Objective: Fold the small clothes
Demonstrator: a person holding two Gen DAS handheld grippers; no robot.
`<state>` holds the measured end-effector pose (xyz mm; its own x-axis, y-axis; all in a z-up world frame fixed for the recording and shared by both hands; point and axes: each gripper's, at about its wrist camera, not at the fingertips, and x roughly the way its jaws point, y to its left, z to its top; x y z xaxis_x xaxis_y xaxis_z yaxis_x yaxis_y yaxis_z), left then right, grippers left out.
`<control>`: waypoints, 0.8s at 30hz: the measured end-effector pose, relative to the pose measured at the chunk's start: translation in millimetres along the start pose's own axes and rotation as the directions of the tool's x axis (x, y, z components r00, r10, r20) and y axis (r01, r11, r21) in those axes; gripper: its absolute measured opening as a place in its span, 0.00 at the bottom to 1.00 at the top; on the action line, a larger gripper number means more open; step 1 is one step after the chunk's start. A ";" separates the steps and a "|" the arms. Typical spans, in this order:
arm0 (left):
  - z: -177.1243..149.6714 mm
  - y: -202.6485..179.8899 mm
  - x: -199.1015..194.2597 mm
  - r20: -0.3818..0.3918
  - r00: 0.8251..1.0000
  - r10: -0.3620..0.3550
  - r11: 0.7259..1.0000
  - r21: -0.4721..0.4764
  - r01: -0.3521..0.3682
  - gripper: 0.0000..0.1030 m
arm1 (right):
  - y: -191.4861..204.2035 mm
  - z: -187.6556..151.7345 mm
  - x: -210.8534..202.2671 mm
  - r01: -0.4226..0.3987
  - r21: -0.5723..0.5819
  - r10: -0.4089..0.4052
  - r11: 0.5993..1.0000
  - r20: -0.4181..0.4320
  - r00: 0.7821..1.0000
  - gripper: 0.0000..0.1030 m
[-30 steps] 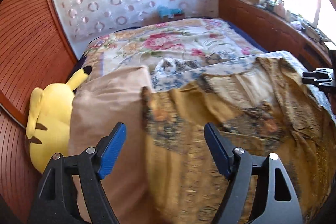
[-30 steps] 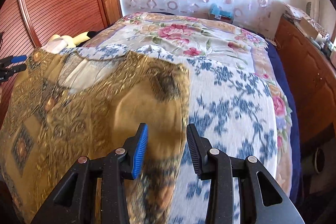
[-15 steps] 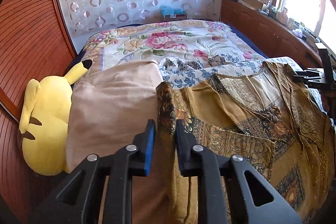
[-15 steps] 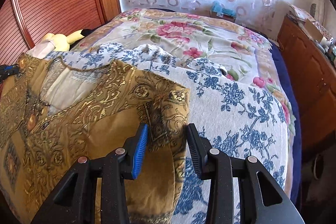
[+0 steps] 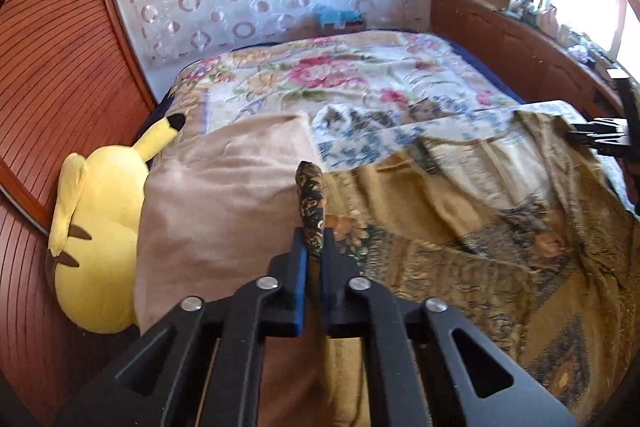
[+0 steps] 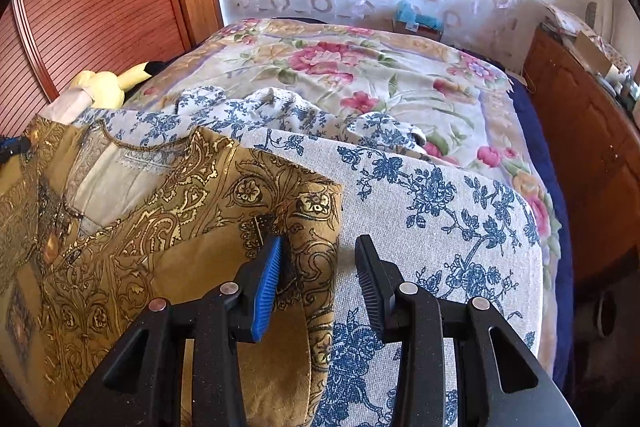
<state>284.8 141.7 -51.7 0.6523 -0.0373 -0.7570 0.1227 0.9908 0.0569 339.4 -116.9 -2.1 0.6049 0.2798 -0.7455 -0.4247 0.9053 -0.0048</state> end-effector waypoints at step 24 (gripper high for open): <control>-143.0 -34.2 -219.2 0.278 0.957 -0.078 0.996 -0.016 0.086 0.04 | 27.2 -168.0 -223.2 -0.171 -0.022 0.171 0.985 0.268 0.948 0.03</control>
<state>30.7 134.5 19.2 0.8228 -0.1493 -0.5484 0.1662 0.9859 -0.0192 79.6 -208.5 52.2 0.6813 0.5056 -0.5294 -0.5367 0.8368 0.1085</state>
